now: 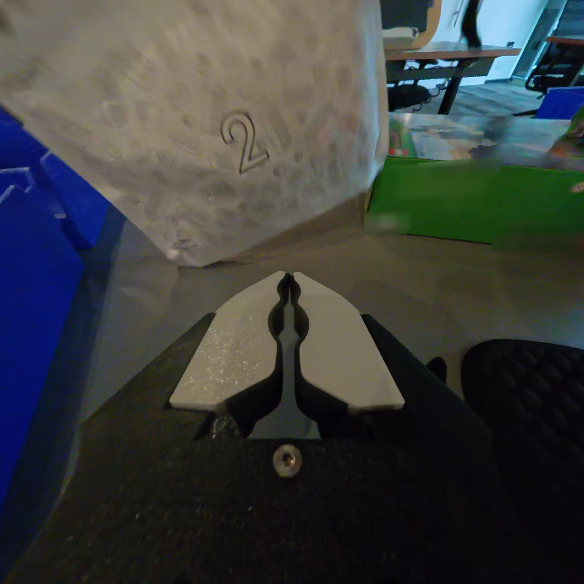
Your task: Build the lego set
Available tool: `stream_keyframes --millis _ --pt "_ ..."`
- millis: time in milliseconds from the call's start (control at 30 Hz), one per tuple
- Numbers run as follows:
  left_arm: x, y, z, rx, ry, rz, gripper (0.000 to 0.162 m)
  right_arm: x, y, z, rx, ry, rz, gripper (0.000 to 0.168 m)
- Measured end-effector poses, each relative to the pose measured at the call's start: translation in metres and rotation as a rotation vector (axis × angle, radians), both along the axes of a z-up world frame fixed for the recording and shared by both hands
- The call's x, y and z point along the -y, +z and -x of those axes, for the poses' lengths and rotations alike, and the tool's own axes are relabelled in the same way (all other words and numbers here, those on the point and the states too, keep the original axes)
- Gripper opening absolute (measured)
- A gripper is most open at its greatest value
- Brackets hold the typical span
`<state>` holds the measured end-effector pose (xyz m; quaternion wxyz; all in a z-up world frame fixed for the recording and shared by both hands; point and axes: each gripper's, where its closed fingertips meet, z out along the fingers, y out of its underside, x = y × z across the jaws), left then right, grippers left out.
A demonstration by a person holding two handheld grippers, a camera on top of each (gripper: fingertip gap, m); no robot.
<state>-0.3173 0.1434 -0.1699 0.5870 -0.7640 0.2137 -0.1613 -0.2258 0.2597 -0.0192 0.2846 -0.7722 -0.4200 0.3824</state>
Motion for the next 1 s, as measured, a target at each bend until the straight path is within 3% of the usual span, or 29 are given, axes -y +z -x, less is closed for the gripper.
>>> stream_keyframes --millis 100,267,433,700,833,1000 --pt "-0.002 0.002 -0.007 -0.025 -0.008 -0.004 0.000 -0.019 -0.034 -0.045 -0.037 -0.128 0.053 0.004" --pt "-0.008 0.004 -0.021 -0.043 -0.030 -0.003 0.000 -0.024 -0.063 -0.105 -0.067 -0.259 0.012 0.029" --pt "-0.025 0.006 -0.028 -0.060 -0.059 -0.012 0.003 0.030 -0.064 -0.151 -0.140 -0.270 -0.144 0.032" --pt "-0.048 0.033 -0.034 -0.270 -0.133 -0.117 0.016 0.134 -0.083 -0.232 -0.230 -0.363 -0.231 0.031" --pt "-0.066 0.058 -0.034 -0.399 -0.164 -0.161 0.041 0.160 -0.087 -0.261 -0.250 -0.442 -0.274 0.031" --pt "-0.105 0.094 -0.016 -0.705 -0.181 -0.233 0.065 0.181 -0.089 -0.276 -0.245 -0.443 -0.308 0.030"
